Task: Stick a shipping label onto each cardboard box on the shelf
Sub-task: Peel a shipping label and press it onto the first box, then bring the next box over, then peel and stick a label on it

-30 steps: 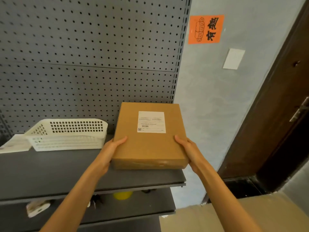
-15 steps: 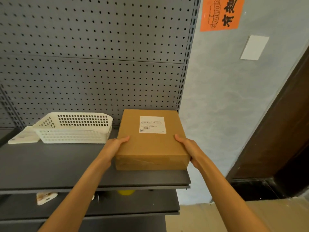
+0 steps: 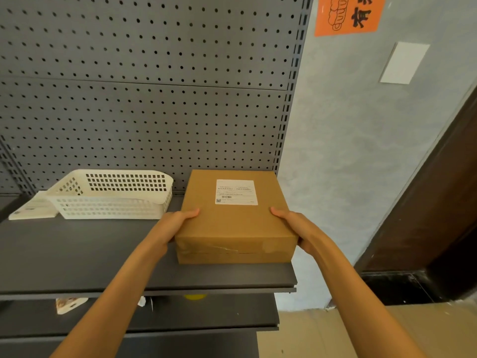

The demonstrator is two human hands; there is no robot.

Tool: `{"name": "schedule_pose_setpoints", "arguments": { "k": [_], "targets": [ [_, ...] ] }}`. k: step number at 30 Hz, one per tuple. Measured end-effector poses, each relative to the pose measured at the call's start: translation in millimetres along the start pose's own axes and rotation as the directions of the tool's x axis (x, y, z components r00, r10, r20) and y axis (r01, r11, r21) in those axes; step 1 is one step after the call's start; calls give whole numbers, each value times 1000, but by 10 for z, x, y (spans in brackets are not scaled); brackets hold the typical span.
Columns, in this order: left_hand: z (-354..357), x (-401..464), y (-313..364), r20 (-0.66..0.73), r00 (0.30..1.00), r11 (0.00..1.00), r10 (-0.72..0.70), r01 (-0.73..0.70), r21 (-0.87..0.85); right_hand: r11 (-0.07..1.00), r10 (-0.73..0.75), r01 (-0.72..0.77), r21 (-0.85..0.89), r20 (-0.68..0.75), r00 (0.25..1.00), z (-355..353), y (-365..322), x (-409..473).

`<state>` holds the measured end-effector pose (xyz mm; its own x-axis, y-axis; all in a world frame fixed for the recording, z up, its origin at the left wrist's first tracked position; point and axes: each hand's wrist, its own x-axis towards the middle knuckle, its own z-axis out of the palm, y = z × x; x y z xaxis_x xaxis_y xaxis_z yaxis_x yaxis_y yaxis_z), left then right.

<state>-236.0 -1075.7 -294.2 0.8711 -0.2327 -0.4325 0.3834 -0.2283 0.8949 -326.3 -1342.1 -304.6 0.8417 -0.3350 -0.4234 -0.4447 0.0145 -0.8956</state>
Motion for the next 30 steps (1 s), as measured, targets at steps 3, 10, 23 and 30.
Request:
{"name": "schedule_pose_setpoints", "arguments": {
  "k": [3,10,23,30],
  "targets": [
    [-7,-2,3,18,1000,1000,-1,1,2,1000,-6,6,-3,-1,1000,11,1,-15],
    [18,-34,-17,-10,1000,1000,9,-9,11,1000,-12,12,0,19,1000,26,11,-20],
    [-84,-189,296,-196,932,863,304,-182,472,873,-371,295,-389,-136,918,-16,-323,-215],
    [-574,-536,323,-63,774,185,630,-71,980,217,-708,377,-900,121,696,418,-593,-405]
  ]
}}
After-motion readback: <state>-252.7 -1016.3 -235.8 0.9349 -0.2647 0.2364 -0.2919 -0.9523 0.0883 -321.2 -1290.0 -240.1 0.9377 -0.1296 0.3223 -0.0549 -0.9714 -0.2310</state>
